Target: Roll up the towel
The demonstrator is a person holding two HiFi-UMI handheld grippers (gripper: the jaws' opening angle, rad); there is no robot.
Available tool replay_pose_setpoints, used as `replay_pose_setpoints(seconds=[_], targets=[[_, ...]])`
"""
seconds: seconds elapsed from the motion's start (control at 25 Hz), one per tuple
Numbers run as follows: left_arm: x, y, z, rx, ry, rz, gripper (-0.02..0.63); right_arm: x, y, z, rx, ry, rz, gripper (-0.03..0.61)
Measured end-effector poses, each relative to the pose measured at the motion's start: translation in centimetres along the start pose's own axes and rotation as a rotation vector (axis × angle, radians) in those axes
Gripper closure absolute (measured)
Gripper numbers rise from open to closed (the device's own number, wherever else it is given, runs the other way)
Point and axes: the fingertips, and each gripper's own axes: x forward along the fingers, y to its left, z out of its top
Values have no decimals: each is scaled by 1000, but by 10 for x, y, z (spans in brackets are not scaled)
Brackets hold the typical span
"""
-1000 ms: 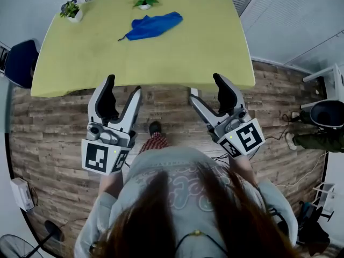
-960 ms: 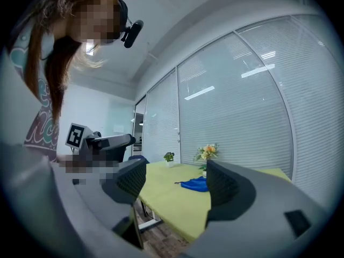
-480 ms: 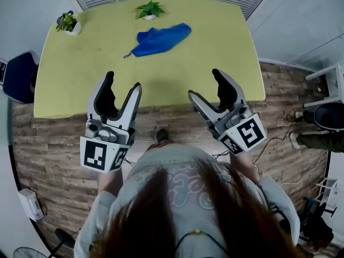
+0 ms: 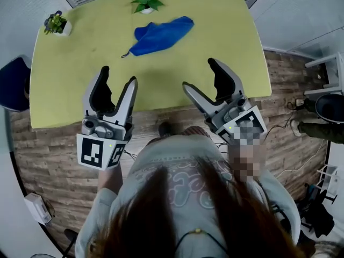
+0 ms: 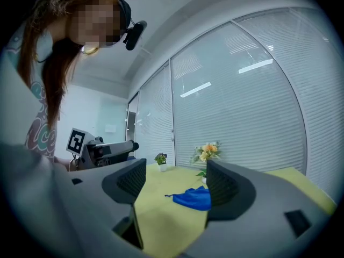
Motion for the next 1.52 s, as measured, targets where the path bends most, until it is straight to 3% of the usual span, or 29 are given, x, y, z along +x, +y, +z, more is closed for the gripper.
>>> replay_pose_setpoints(seconds=[0.4,0.64,0.8,1.2,1.52], targets=[[19,8,-25,-14,36,45,371,8,-30,-18,-13,63,32,242],[48,26,-22,31,30,92,370,42,-55,-17,67,80,149,242],[65,41,-31,72,54,111,371,68,-78,-25,54,126,203,245],[75,96,-113,105,338,195,371,127,-131,-67,-38,250,250,253],[93,108,-166,123,514,138,371,165,-157,-111,-71,378,285,272]])
